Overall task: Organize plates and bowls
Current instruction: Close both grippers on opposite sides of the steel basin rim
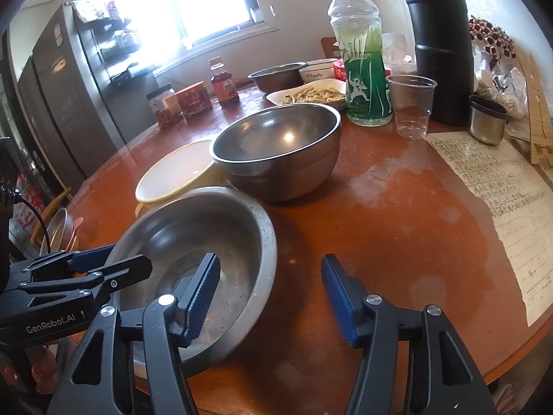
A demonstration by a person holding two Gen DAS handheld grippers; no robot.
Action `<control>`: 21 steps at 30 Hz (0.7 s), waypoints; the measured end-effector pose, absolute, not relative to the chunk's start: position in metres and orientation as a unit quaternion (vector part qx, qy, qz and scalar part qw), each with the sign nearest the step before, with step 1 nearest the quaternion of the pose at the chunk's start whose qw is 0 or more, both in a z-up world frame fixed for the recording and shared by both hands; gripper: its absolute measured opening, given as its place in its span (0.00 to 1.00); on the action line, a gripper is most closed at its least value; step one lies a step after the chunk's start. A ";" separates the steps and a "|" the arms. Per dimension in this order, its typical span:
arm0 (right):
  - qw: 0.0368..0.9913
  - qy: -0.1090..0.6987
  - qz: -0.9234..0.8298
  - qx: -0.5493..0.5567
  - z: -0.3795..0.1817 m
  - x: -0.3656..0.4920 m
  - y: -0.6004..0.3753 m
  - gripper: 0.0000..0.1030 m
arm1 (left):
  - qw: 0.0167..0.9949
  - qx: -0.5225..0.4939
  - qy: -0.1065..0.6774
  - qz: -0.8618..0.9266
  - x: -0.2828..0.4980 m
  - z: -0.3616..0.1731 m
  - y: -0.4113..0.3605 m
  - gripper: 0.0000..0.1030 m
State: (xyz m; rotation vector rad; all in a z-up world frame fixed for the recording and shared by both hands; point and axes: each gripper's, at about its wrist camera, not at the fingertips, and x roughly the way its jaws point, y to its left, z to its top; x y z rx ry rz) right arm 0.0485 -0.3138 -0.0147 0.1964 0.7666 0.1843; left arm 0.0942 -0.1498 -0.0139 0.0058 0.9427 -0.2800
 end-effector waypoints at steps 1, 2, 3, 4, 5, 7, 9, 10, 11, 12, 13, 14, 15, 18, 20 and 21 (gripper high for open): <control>0.919 0.371 0.092 0.095 -0.014 0.048 -0.313 0.50 | 0.881 0.003 0.453 -0.137 0.094 -0.015 -0.150 0.46; 0.918 0.372 0.094 0.095 -0.015 0.049 -0.312 0.44 | 0.880 0.002 0.453 -0.140 0.094 -0.015 -0.151 0.44; 0.918 0.373 0.097 0.096 -0.015 0.049 -0.311 0.42 | 0.878 0.000 0.455 -0.146 0.094 -0.017 -0.151 0.39; 0.917 0.374 0.103 0.097 -0.016 0.049 -0.310 0.39 | 0.877 0.000 0.457 -0.149 0.094 -0.018 -0.152 0.34; 0.916 0.376 0.105 0.096 -0.016 0.049 -0.308 0.35 | 0.876 0.000 0.458 -0.152 0.094 -0.019 -0.153 0.32; 0.915 0.378 0.111 0.093 -0.016 0.049 -0.304 0.31 | 0.871 0.001 0.465 -0.159 0.093 -0.024 -0.155 0.25; 0.915 0.377 0.113 0.088 -0.014 0.048 -0.299 0.29 | 0.869 -0.005 0.467 -0.164 0.092 -0.025 -0.154 0.25; 0.917 0.375 0.110 0.082 -0.013 0.047 -0.297 0.29 | 0.868 -0.007 0.469 -0.165 0.092 -0.026 -0.152 0.25; 0.917 0.374 0.110 0.080 -0.012 0.048 -0.296 0.28 | 0.867 -0.011 0.470 -0.166 0.091 -0.026 -0.150 0.25; 0.917 0.375 0.111 0.082 -0.012 0.048 -0.296 0.28 | 0.867 -0.016 0.469 -0.167 0.091 -0.025 -0.148 0.25; 0.916 0.376 0.112 0.082 -0.011 0.047 -0.294 0.27 | 0.867 -0.018 0.468 -0.167 0.090 -0.024 -0.146 0.25; 0.916 0.376 0.112 0.080 -0.011 0.047 -0.293 0.26 | 0.868 -0.020 0.467 -0.167 0.090 -0.023 -0.143 0.25; 0.917 0.375 0.113 0.079 -0.010 0.047 -0.291 0.26 | 0.870 -0.020 0.464 -0.166 0.088 -0.021 -0.140 0.25; 0.917 0.373 0.120 0.074 -0.007 0.045 -0.283 0.26 | 0.873 -0.026 0.460 -0.159 0.086 -0.015 -0.131 0.25; 0.918 0.369 0.126 0.076 -0.003 0.043 -0.278 0.26 | 0.876 -0.026 0.457 -0.154 0.083 -0.013 -0.126 0.25; 0.918 0.367 0.129 0.075 -0.001 0.041 -0.275 0.26 | 0.877 -0.028 0.455 -0.150 0.081 -0.012 -0.121 0.25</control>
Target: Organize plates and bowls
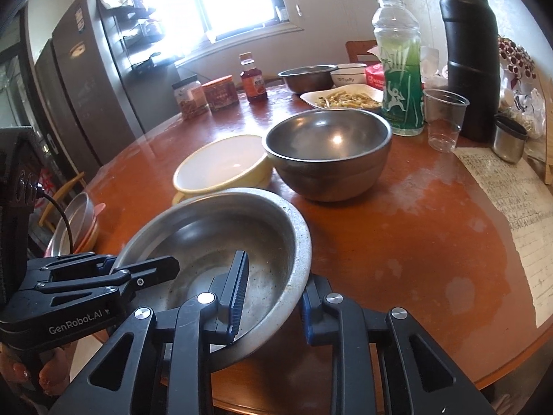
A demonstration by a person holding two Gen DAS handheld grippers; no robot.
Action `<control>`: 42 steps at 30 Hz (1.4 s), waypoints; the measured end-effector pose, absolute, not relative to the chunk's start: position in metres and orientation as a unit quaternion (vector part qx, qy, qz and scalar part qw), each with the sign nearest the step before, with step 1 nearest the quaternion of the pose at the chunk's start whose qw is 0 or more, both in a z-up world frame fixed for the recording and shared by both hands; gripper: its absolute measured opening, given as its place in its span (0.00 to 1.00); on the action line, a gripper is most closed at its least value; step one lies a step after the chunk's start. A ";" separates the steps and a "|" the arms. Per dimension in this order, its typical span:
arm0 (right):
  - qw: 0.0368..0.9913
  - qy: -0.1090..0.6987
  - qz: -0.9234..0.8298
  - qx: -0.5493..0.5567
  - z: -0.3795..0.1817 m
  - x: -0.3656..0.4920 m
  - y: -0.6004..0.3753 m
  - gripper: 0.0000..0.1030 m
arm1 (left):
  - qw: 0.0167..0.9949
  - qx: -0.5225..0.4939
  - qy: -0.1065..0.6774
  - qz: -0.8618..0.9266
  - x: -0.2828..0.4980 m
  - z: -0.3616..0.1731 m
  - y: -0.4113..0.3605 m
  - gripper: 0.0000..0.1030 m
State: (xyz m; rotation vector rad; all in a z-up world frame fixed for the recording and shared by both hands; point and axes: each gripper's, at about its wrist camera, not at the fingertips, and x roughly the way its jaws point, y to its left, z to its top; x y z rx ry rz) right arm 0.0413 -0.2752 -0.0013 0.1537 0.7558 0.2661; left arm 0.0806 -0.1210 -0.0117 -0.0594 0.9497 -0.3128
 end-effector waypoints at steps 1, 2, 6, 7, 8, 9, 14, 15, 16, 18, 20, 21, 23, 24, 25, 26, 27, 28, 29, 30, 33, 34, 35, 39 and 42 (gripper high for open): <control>0.919 0.365 0.134 0.069 0.001 0.039 -0.270 0.26 | 0.878 -0.030 0.454 -0.148 0.079 -0.011 -0.117 0.25; 0.919 0.364 0.138 0.066 0.002 0.038 -0.266 0.26 | 0.880 -0.028 0.452 -0.145 0.076 -0.009 -0.114 0.25; 0.917 0.363 0.154 0.058 0.005 0.035 -0.248 0.26 | 0.884 -0.037 0.449 -0.127 0.071 -0.007 -0.096 0.25; 0.916 0.364 0.160 0.057 0.005 0.036 -0.242 0.26 | 0.885 -0.038 0.449 -0.119 0.070 -0.007 -0.090 0.25; 0.915 0.364 0.165 0.054 0.005 0.035 -0.238 0.26 | 0.886 -0.040 0.448 -0.115 0.069 -0.007 -0.085 0.25; 0.915 0.364 0.168 0.051 0.005 0.034 -0.233 0.26 | 0.886 -0.042 0.447 -0.112 0.067 -0.006 -0.081 0.25; 0.914 0.360 0.184 0.039 0.008 0.031 -0.213 0.27 | 0.890 -0.048 0.442 -0.098 0.058 -0.004 -0.064 0.25; 0.913 0.361 0.187 0.036 0.008 0.031 -0.210 0.27 | 0.891 -0.048 0.441 -0.097 0.057 -0.005 -0.061 0.25; 0.912 0.361 0.189 0.036 0.008 0.030 -0.207 0.27 | 0.891 -0.049 0.442 -0.095 0.055 -0.006 -0.058 0.25; 0.911 0.363 0.194 0.030 0.007 0.030 -0.201 0.27 | 0.890 -0.047 0.445 -0.092 0.052 -0.009 -0.054 0.25; 0.909 0.367 0.197 0.029 0.004 0.029 -0.198 0.27 | 0.887 -0.050 0.449 -0.089 0.049 -0.012 -0.050 0.25; 0.908 0.368 0.199 0.026 0.003 0.029 -0.195 0.27 | 0.887 -0.051 0.451 -0.089 0.048 -0.014 -0.048 0.25; 0.906 0.372 0.200 0.022 0.001 0.029 -0.192 0.27 | 0.886 -0.051 0.453 -0.085 0.047 -0.017 -0.046 0.25; 0.905 0.373 0.201 0.023 0.000 0.029 -0.190 0.27 | 0.887 -0.050 0.452 -0.083 0.046 -0.017 -0.044 0.25; 0.905 0.373 0.203 0.022 -0.001 0.029 -0.188 0.27 | 0.887 -0.049 0.452 -0.081 0.046 -0.018 -0.044 0.25; 0.905 0.374 0.204 0.020 -0.001 0.029 -0.187 0.27 | 0.887 -0.049 0.453 -0.079 0.046 -0.018 -0.042 0.25; 0.904 0.375 0.204 0.022 -0.002 0.030 -0.186 0.27 | 0.887 -0.050 0.452 -0.077 0.046 -0.018 -0.041 0.25; 0.903 0.376 0.204 0.023 -0.002 0.031 -0.184 0.27 | 0.888 -0.048 0.452 -0.075 0.046 -0.019 -0.041 0.25; 0.903 0.377 0.206 0.023 -0.003 0.032 -0.183 0.27 | 0.888 -0.047 0.451 -0.074 0.046 -0.019 -0.040 0.25; 0.903 0.377 0.207 0.023 -0.003 0.032 -0.182 0.27 | 0.888 -0.048 0.451 -0.074 0.046 -0.019 -0.038 0.25; 0.903 0.377 0.206 0.022 -0.005 0.035 -0.180 0.27 | 0.887 -0.049 0.453 -0.073 0.048 -0.021 -0.037 0.25; 0.902 0.378 0.207 0.022 -0.006 0.036 -0.179 0.27 | 0.887 -0.049 0.453 -0.072 0.048 -0.021 -0.037 0.25; 0.902 0.378 0.207 0.023 -0.006 0.035 -0.179 0.27 | 0.887 -0.049 0.453 -0.072 0.048 -0.022 -0.037 0.25; 0.902 0.381 0.204 0.026 -0.010 0.038 -0.180 0.27 | 0.887 -0.045 0.453 -0.073 0.050 -0.024 -0.038 0.25; 0.901 0.383 0.202 0.030 -0.012 0.041 -0.181 0.27 | 0.889 -0.044 0.451 -0.072 0.054 -0.025 -0.040 0.25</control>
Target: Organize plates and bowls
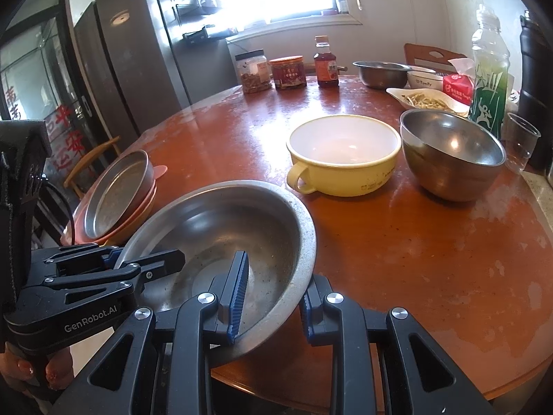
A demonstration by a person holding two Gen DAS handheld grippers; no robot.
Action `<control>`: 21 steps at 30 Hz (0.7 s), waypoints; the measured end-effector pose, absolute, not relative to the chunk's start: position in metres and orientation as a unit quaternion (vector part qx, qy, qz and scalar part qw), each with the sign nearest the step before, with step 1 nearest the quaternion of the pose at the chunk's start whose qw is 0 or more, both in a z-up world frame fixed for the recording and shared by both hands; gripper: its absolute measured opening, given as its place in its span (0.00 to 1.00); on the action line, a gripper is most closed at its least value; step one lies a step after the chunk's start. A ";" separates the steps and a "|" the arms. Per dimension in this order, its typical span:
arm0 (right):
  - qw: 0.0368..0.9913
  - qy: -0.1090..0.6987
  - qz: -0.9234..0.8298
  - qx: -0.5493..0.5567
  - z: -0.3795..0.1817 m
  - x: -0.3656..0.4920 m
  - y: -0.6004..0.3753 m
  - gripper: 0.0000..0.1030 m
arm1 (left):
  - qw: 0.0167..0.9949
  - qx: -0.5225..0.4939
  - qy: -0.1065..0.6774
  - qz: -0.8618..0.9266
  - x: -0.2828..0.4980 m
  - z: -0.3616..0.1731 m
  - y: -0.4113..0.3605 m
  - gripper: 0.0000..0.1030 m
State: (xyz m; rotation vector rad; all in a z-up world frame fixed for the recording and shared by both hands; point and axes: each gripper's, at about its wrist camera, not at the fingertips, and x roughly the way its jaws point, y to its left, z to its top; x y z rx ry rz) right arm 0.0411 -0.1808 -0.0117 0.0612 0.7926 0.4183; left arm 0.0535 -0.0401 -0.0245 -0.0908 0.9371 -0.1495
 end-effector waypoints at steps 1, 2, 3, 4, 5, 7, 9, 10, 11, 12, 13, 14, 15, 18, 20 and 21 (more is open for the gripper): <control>0.901 0.384 0.201 0.031 -0.013 0.042 -0.181 0.27 | 0.889 -0.044 0.451 -0.071 0.055 -0.025 -0.041 0.25; 0.901 0.384 0.200 0.032 -0.013 0.042 -0.181 0.27 | 0.889 -0.043 0.451 -0.072 0.056 -0.026 -0.041 0.25; 0.900 0.385 0.200 0.033 -0.014 0.041 -0.182 0.27 | 0.888 -0.042 0.452 -0.074 0.056 -0.027 -0.042 0.25; 0.900 0.385 0.200 0.035 -0.015 0.041 -0.182 0.27 | 0.888 -0.042 0.453 -0.074 0.057 -0.028 -0.043 0.25; 0.901 0.384 0.199 0.034 -0.015 0.042 -0.182 0.28 | 0.887 -0.040 0.453 -0.073 0.057 -0.028 -0.043 0.25; 0.901 0.384 0.199 0.035 -0.016 0.043 -0.182 0.28 | 0.889 -0.034 0.450 -0.070 0.059 -0.029 -0.045 0.25; 0.901 0.384 0.199 0.035 -0.017 0.044 -0.181 0.28 | 0.890 -0.035 0.449 -0.070 0.060 -0.029 -0.045 0.25; 0.901 0.385 0.198 0.035 -0.017 0.045 -0.182 0.28 | 0.890 -0.035 0.449 -0.071 0.061 -0.029 -0.045 0.25; 0.901 0.384 0.198 0.036 -0.017 0.045 -0.181 0.28 | 0.890 -0.035 0.449 -0.070 0.062 -0.029 -0.045 0.25; 0.902 0.383 0.198 0.036 -0.017 0.046 -0.181 0.28 | 0.890 -0.036 0.448 -0.071 0.063 -0.029 -0.046 0.25; 0.901 0.384 0.196 0.038 -0.018 0.046 -0.182 0.28 | 0.890 -0.035 0.448 -0.071 0.063 -0.029 -0.046 0.25; 0.901 0.386 0.196 0.041 -0.018 0.047 -0.183 0.28 | 0.890 -0.034 0.449 -0.071 0.064 -0.029 -0.046 0.25; 0.900 0.386 0.197 0.044 -0.019 0.047 -0.184 0.28 | 0.890 -0.033 0.448 -0.072 0.064 -0.029 -0.047 0.25; 0.900 0.386 0.194 0.050 -0.018 0.048 -0.187 0.28 | 0.892 -0.025 0.446 -0.070 0.065 -0.029 -0.048 0.25; 0.901 0.385 0.192 0.054 -0.018 0.048 -0.189 0.28 | 0.892 -0.028 0.445 -0.071 0.065 -0.029 -0.048 0.25; 0.901 0.385 0.193 0.054 -0.018 0.049 -0.189 0.28 | 0.892 -0.029 0.445 -0.071 0.065 -0.029 -0.048 0.25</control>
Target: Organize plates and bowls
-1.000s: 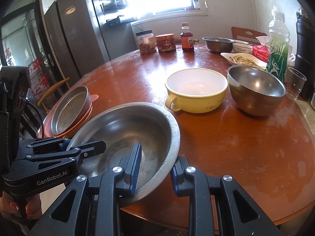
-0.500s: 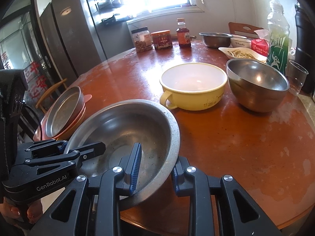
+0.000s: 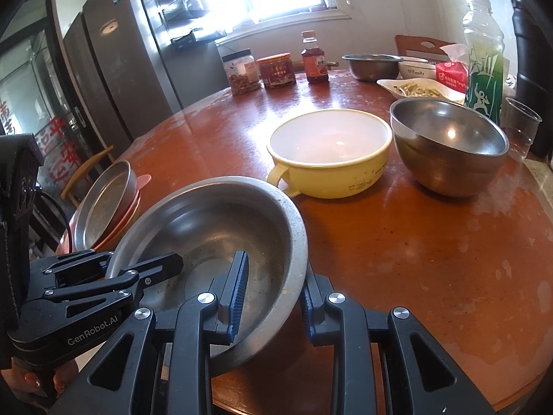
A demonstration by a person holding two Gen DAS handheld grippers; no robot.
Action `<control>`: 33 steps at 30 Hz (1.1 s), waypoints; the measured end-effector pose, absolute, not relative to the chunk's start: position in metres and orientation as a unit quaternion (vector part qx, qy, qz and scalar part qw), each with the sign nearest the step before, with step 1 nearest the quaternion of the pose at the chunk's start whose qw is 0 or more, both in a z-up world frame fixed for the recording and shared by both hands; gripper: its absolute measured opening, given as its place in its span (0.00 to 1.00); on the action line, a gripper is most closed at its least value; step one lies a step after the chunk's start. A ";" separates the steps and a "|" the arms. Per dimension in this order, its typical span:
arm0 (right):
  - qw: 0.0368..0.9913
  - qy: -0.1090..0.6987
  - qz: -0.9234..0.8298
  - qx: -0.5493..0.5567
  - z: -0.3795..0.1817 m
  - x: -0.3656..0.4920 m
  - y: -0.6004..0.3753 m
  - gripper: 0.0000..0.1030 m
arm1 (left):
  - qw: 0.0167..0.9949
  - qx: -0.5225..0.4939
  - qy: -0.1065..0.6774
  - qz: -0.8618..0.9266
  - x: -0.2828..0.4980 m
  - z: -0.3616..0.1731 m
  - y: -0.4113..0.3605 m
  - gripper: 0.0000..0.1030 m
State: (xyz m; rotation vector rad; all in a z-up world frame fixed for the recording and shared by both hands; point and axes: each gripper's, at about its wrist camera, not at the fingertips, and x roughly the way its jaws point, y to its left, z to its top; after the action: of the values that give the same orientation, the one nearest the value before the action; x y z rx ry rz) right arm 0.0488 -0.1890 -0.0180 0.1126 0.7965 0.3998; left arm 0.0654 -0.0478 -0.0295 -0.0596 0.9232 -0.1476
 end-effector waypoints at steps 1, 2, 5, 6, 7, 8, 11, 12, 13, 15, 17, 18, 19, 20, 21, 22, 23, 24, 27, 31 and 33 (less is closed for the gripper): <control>0.900 0.385 0.195 0.055 -0.018 0.048 -0.189 0.28 | 0.892 -0.030 0.445 -0.072 0.065 -0.029 -0.047 0.25; 0.899 0.386 0.196 0.057 -0.018 0.048 -0.189 0.29 | 0.892 -0.030 0.445 -0.071 0.065 -0.029 -0.047 0.25; 0.898 0.387 0.200 0.057 -0.019 0.048 -0.188 0.30 | 0.894 -0.025 0.443 -0.065 0.064 -0.029 -0.046 0.25; 0.898 0.388 0.201 0.058 -0.019 0.048 -0.187 0.30 | 0.894 -0.026 0.443 -0.064 0.064 -0.029 -0.045 0.25; 0.897 0.388 0.204 0.058 -0.019 0.047 -0.187 0.32 | 0.894 -0.028 0.443 -0.065 0.064 -0.029 -0.044 0.26; 0.897 0.388 0.206 0.056 -0.019 0.048 -0.186 0.32 | 0.894 -0.028 0.443 -0.064 0.063 -0.029 -0.044 0.26; 0.896 0.388 0.209 0.055 -0.019 0.046 -0.183 0.34 | 0.896 -0.026 0.438 -0.060 0.062 -0.026 -0.043 0.28; 0.897 0.386 0.209 0.054 -0.018 0.046 -0.183 0.36 | 0.898 -0.024 0.436 -0.058 0.061 -0.026 -0.043 0.29; 0.898 0.385 0.208 0.054 -0.017 0.046 -0.183 0.39 | 0.900 -0.019 0.433 -0.053 0.060 -0.024 -0.043 0.31; 0.898 0.383 0.209 0.061 -0.016 0.046 -0.185 0.42 | 0.902 -0.013 0.430 -0.046 0.059 -0.022 -0.043 0.33; 0.899 0.379 0.207 0.069 -0.014 0.046 -0.188 0.48 | 0.902 -0.016 0.429 -0.049 0.059 -0.021 -0.042 0.33; 0.900 0.378 0.204 0.070 -0.013 0.046 -0.189 0.50 | 0.902 -0.016 0.428 -0.049 0.058 -0.020 -0.042 0.33; 0.901 0.377 0.203 0.073 -0.011 0.046 -0.190 0.53 | 0.903 -0.014 0.426 -0.048 0.057 -0.019 -0.043 0.33; 0.901 0.377 0.202 0.075 -0.010 0.046 -0.191 0.55 | 0.904 -0.012 0.425 -0.046 0.057 -0.018 -0.044 0.33; 0.901 0.376 0.201 0.077 -0.009 0.046 -0.192 0.56 | 0.905 -0.011 0.424 -0.045 0.056 -0.017 -0.044 0.33; 0.902 0.374 0.199 0.079 -0.007 0.046 -0.193 0.58 | 0.905 -0.011 0.422 -0.046 0.055 -0.015 -0.044 0.34; 0.903 0.373 0.198 0.079 -0.006 0.045 -0.194 0.60 | 0.906 -0.012 0.421 -0.044 0.054 -0.014 -0.044 0.34; 0.904 0.371 0.197 0.079 -0.005 0.045 -0.195 0.61 | 0.906 -0.012 0.421 -0.042 0.054 -0.013 -0.044 0.34; 0.906 0.366 0.196 0.080 -0.002 0.042 -0.197 0.64 | 0.908 -0.010 0.417 -0.037 0.051 -0.010 -0.045 0.36; 0.909 0.360 0.195 0.080 0.003 0.040 -0.201 0.67 | 0.911 -0.010 0.411 -0.033 0.047 -0.003 -0.045 0.38; 0.911 0.356 0.192 0.083 0.006 0.039 -0.204 0.68 | 0.913 -0.008 0.407 -0.033 0.044 0.000 -0.047 0.39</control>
State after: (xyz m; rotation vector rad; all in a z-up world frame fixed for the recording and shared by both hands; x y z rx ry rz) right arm 0.0387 -0.2043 0.0057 0.1705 0.7336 0.3969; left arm 0.0444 -0.0469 0.0005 -0.0172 0.8396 -0.0683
